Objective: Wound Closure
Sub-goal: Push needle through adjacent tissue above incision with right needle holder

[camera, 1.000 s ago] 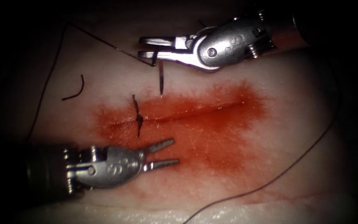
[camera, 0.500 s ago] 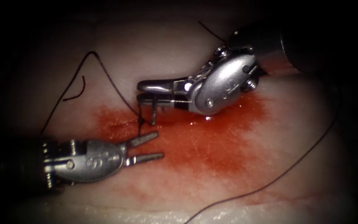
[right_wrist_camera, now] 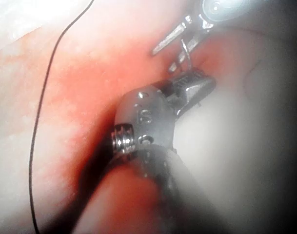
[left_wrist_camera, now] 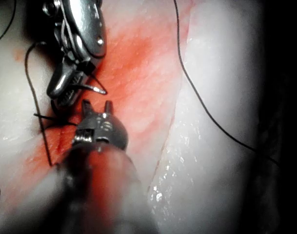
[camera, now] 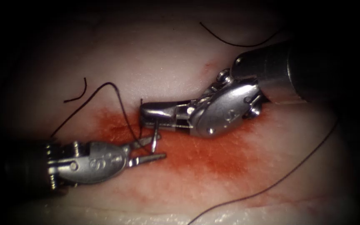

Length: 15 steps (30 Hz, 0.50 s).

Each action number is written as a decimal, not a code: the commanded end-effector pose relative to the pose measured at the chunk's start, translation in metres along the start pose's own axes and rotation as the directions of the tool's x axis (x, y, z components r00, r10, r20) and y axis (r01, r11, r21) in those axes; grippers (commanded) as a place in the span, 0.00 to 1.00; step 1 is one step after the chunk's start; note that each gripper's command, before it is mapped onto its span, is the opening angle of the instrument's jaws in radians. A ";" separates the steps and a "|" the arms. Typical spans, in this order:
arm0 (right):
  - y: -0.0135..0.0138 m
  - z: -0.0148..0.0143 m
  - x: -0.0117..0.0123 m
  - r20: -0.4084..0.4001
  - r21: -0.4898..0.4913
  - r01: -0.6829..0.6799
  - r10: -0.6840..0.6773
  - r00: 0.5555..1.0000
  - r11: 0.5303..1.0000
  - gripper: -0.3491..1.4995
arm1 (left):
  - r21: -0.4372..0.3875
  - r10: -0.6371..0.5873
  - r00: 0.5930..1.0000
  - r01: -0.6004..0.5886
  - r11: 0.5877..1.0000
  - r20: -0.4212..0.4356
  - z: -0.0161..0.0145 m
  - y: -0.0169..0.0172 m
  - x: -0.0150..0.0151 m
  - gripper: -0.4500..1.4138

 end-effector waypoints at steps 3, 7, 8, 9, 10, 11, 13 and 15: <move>-0.0017 0.0003 -0.0018 0.014 -0.002 -0.044 0.044 0.999 0.999 0.00 | 0.002 0.001 1.000 -0.001 1.000 0.000 0.0009 0.0002 -0.0004 0.21; -0.0023 0.0000 -0.0021 0.025 -0.005 -0.064 0.064 0.998 0.998 0.00 | 0.003 -0.005 1.000 0.005 1.000 0.000 0.0009 0.0002 -0.0004 0.21; -0.0023 -0.0001 -0.0021 0.028 -0.006 -0.070 0.070 0.997 0.998 0.00 | 0.003 -0.005 1.000 0.005 1.000 0.000 0.0009 0.0002 -0.0004 0.21; -0.0023 -0.0002 -0.0021 0.030 -0.007 -0.070 0.070 0.997 0.998 0.00 | 0.003 -0.005 1.000 0.005 1.000 0.001 0.0009 0.0002 -0.0004 0.21; -0.0023 -0.0003 -0.0021 0.034 -0.009 -0.070 0.071 0.997 0.997 0.00 | 0.003 -0.005 1.000 0.005 1.000 0.001 0.0009 0.0002 -0.0004 0.21; -0.0023 -0.0004 -0.0020 0.033 -0.008 -0.077 0.077 0.996 0.997 0.00 | 0.003 -0.005 1.000 0.005 1.000 0.001 0.0009 0.0002 -0.0004 0.21; -0.0023 -0.0006 -0.0020 0.036 -0.009 -0.082 0.082 0.996 0.997 0.00 | 0.004 -0.005 1.000 0.005 1.000 0.001 0.0009 0.0002 -0.0004 0.21; -0.0024 -0.0007 -0.0021 0.042 -0.012 -0.092 0.093 0.995 0.996 0.00 | 0.005 -0.012 1.000 0.012 1.000 0.001 0.0009 0.0003 -0.0004 0.21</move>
